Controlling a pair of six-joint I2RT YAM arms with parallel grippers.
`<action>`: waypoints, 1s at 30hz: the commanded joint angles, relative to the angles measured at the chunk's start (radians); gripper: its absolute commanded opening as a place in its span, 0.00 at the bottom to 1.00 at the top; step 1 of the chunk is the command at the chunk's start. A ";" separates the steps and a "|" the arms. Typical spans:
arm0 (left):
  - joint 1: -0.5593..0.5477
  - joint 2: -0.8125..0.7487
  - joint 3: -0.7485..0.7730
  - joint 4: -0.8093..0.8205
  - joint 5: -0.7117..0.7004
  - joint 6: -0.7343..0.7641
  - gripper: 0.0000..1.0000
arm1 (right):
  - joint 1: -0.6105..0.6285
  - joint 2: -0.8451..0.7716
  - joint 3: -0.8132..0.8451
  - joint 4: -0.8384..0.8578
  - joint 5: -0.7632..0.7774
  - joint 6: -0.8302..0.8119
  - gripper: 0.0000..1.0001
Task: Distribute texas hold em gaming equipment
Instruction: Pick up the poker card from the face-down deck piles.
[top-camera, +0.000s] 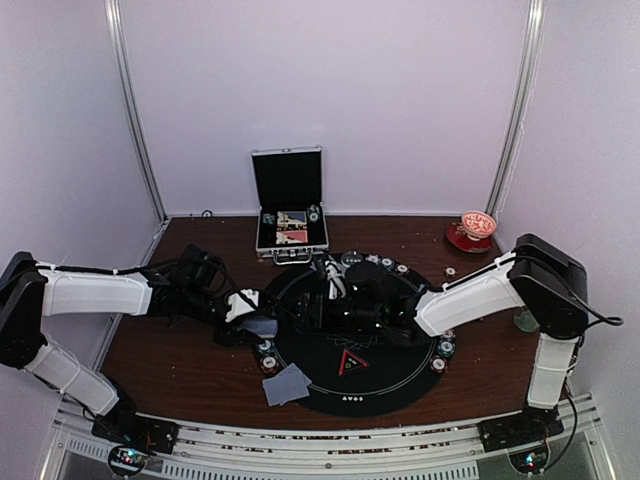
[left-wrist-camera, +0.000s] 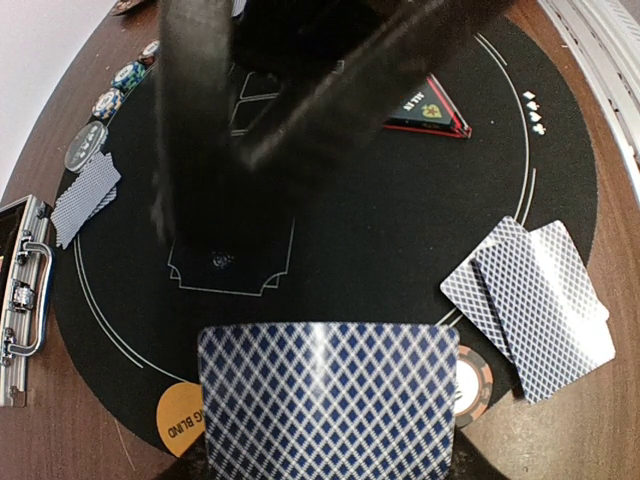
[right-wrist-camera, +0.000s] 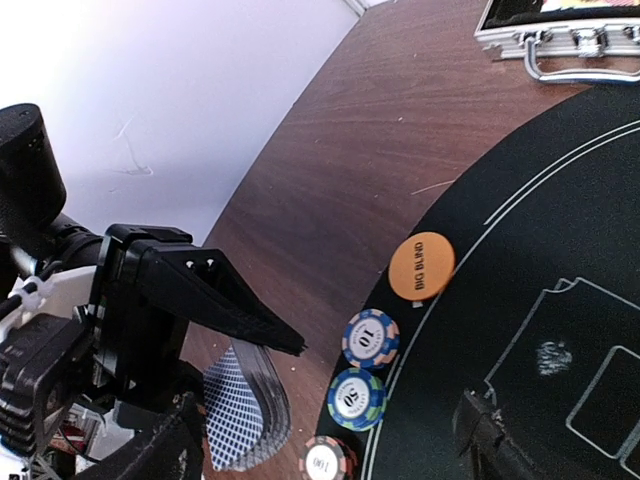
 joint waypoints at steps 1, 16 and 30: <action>-0.002 -0.010 0.017 0.036 0.025 0.011 0.56 | 0.014 0.089 0.091 0.050 -0.054 0.042 0.88; -0.003 -0.011 0.017 0.031 0.032 0.013 0.56 | 0.035 0.226 0.237 -0.043 -0.079 0.050 0.81; -0.003 -0.010 0.018 0.030 0.035 0.015 0.56 | -0.006 0.221 0.179 -0.068 -0.053 0.083 0.44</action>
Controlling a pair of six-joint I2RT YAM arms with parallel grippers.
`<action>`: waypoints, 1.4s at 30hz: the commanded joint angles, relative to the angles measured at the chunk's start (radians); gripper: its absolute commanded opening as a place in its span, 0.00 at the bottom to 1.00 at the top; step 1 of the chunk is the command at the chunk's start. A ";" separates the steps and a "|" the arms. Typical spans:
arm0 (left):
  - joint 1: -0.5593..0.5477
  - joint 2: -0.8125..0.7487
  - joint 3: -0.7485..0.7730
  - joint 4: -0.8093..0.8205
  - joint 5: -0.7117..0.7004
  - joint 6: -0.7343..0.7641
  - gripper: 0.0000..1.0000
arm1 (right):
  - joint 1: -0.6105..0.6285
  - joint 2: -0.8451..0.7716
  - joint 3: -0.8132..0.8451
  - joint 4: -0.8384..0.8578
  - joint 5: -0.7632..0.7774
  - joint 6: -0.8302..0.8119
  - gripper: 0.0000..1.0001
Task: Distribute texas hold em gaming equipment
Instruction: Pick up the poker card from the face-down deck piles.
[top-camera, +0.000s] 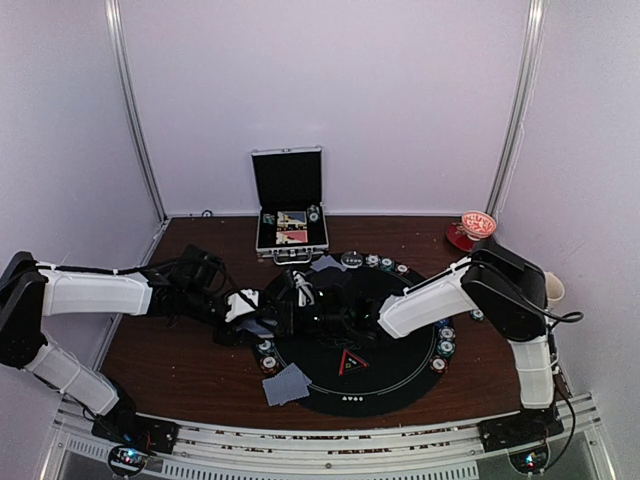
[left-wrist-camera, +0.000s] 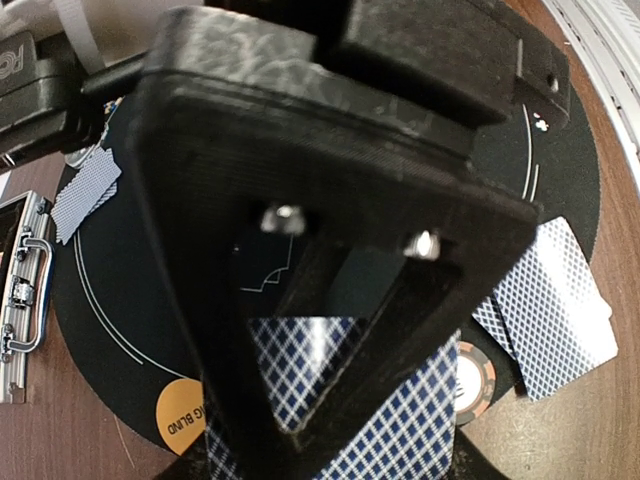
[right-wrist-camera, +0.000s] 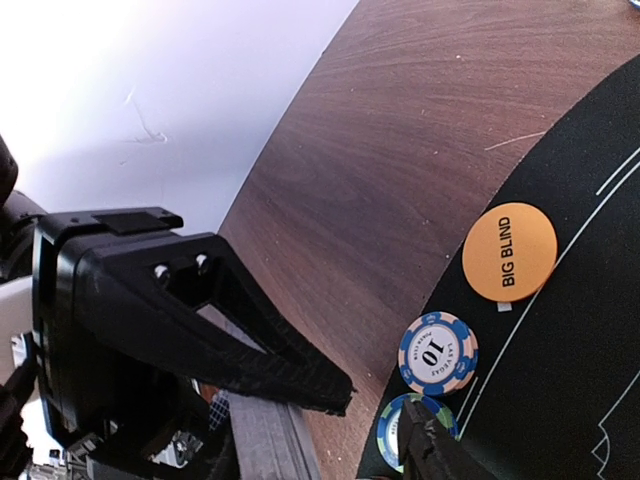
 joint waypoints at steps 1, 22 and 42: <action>-0.003 -0.010 0.018 0.032 0.040 0.014 0.56 | -0.041 -0.019 -0.067 -0.050 0.047 0.010 0.41; -0.003 0.001 0.021 0.034 0.031 0.011 0.56 | -0.053 -0.160 -0.154 -0.110 0.040 -0.044 0.01; 0.024 0.000 0.045 0.025 -0.021 -0.020 0.56 | -0.062 -0.384 -0.079 -0.571 0.502 -0.412 0.00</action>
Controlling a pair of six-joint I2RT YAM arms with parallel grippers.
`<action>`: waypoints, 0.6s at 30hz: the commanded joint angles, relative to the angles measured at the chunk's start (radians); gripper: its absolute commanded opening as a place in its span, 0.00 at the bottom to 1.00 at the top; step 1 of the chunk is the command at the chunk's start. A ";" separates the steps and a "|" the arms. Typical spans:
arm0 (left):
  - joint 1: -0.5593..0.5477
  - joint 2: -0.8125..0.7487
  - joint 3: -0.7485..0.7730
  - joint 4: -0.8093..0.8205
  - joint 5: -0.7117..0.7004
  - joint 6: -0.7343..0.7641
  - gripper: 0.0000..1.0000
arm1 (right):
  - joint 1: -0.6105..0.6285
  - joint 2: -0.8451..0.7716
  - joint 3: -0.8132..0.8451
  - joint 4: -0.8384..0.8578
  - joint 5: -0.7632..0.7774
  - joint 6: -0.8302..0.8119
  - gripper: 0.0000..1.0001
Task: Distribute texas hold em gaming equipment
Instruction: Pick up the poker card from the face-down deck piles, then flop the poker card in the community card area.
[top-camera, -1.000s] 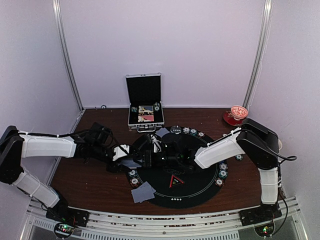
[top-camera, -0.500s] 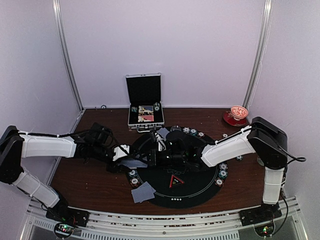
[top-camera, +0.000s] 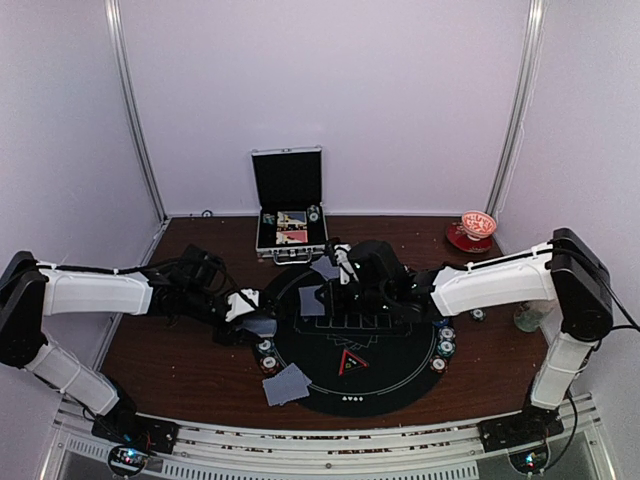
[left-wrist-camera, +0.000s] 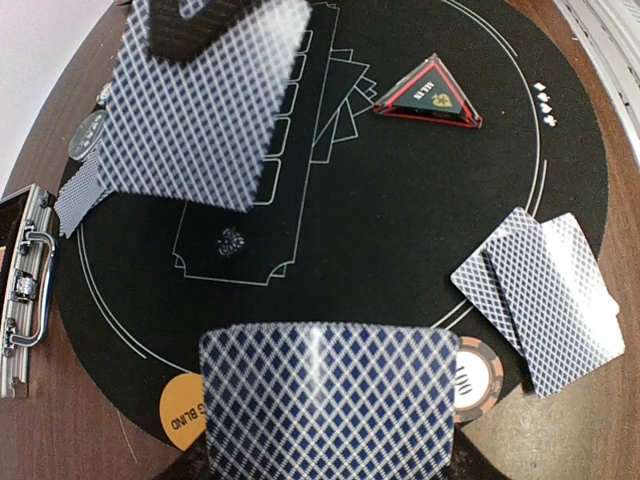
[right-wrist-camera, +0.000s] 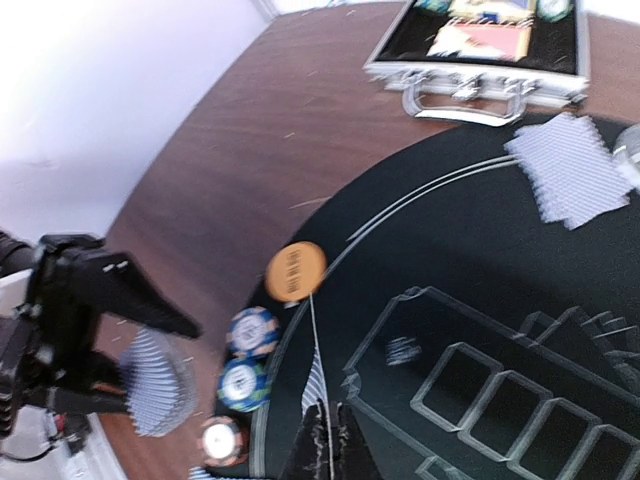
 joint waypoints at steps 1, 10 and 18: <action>0.027 -0.003 0.046 0.027 -0.006 -0.023 0.56 | -0.004 -0.023 0.098 -0.234 0.270 -0.188 0.00; 0.104 0.000 0.075 0.029 -0.023 -0.053 0.56 | 0.000 0.113 0.280 -0.343 0.419 -0.350 0.00; 0.167 0.049 0.107 0.051 -0.068 -0.095 0.56 | 0.013 0.248 0.402 -0.371 0.578 -0.552 0.00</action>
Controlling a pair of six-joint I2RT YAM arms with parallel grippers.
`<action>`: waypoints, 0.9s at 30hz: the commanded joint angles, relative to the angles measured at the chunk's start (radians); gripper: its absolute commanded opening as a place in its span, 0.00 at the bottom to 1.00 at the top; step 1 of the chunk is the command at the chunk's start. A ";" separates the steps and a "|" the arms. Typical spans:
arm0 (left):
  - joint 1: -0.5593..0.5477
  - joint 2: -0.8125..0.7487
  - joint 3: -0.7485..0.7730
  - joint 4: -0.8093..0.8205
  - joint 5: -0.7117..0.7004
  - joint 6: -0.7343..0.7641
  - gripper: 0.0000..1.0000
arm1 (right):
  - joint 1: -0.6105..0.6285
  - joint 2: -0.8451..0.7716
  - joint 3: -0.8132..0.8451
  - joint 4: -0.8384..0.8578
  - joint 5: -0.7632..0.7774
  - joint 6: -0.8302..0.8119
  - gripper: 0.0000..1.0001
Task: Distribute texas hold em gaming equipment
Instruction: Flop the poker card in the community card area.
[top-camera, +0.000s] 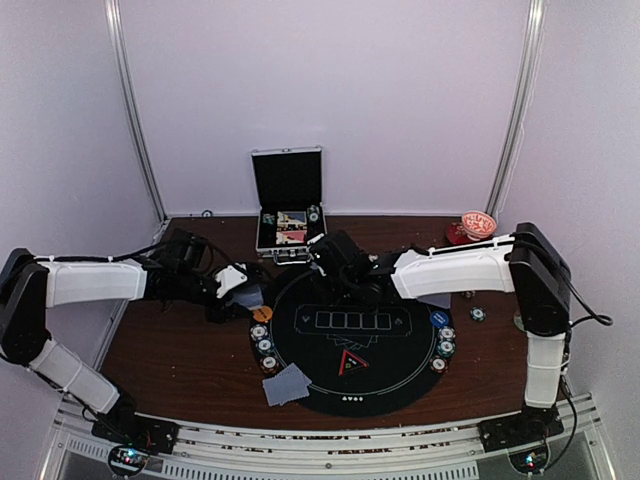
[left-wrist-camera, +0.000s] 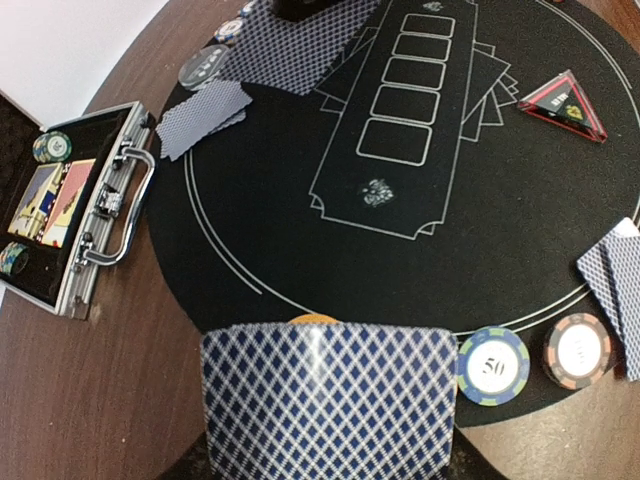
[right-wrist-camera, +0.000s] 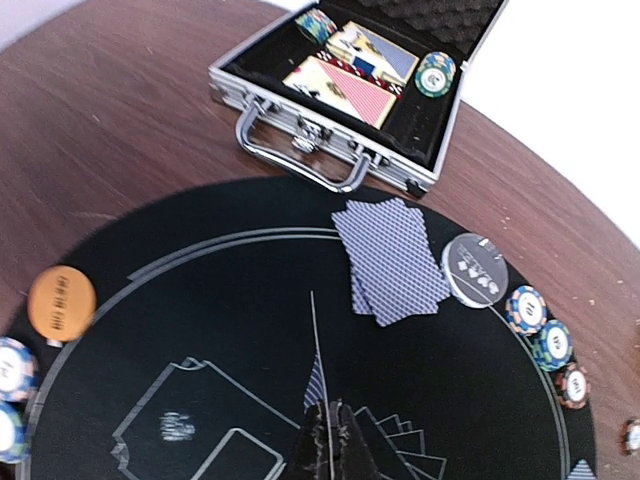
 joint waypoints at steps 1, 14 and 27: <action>0.038 0.041 0.052 0.050 -0.031 -0.041 0.55 | 0.010 0.049 0.053 -0.033 0.120 -0.158 0.00; 0.097 0.094 0.089 0.070 -0.059 -0.084 0.55 | 0.072 0.255 0.245 -0.053 0.205 -0.400 0.00; 0.102 0.098 0.091 0.076 -0.044 -0.088 0.55 | 0.129 0.381 0.341 -0.089 0.128 -0.476 0.00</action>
